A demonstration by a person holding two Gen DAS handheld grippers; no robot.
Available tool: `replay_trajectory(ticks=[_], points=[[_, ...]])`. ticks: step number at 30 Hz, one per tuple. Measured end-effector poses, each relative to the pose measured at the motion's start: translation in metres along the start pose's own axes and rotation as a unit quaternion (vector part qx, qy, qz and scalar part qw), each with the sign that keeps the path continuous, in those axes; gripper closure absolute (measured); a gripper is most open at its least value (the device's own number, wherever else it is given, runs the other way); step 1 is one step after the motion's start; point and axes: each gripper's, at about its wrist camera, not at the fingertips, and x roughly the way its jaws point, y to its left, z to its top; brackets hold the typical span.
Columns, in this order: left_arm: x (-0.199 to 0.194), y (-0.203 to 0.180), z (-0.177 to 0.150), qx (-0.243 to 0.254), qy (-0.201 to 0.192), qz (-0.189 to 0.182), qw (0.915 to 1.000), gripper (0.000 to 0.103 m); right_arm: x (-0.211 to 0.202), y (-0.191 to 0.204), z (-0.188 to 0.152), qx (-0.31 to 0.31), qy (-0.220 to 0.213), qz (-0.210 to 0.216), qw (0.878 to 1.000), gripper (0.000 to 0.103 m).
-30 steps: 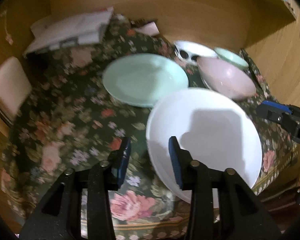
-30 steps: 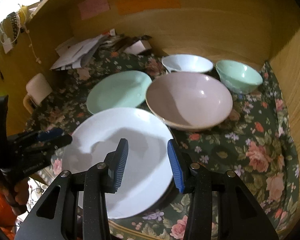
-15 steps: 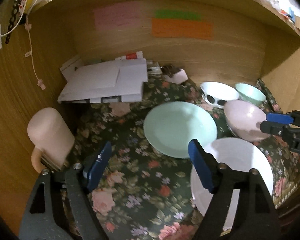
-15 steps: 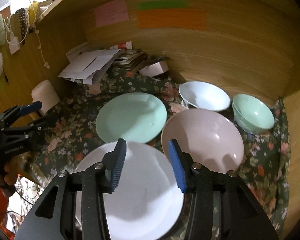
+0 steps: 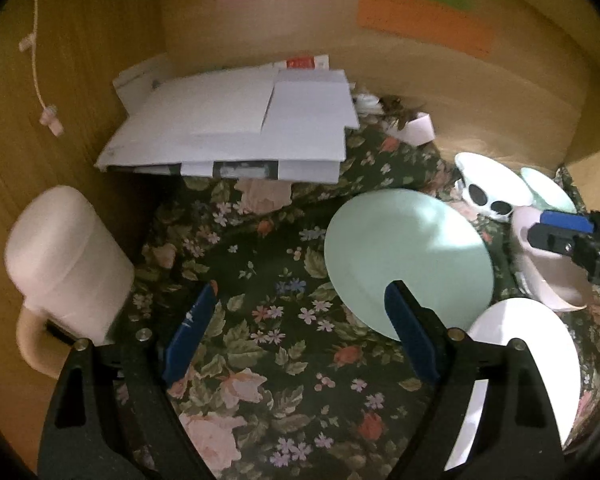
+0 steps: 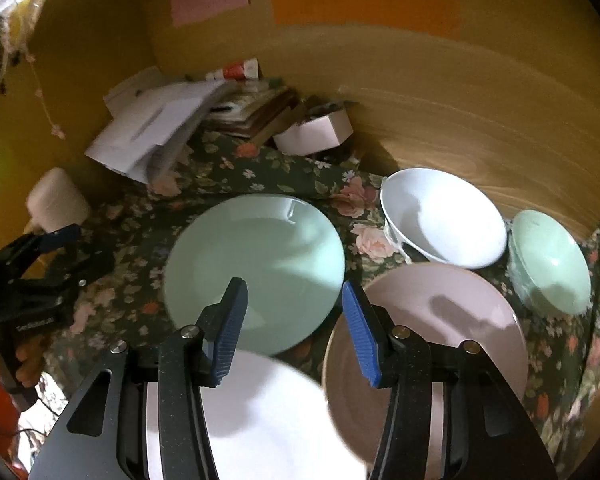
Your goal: Organize plates and bowls
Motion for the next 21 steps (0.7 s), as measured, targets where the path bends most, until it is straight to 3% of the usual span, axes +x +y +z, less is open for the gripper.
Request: replay_trajectory(ticks=[11,15,21], points=[[0.049,0.000,0.000,0.001,0.057,-0.017,0.9983,0.015,0.066,-0.015,0.030,0.000,0.072,0.006,0.997,0.057],[0.059,0.000,0.001,-0.001,0.069,-0.021,0.9974,0.016,0.086,-0.015,0.037,-0.017,0.095,-0.014,0.995,0.063],[0.070,0.001,0.002,0.004,0.072,-0.025,0.9971,0.016,0.108,-0.019,0.041,-0.013,0.133,-0.013,0.991,0.070]])
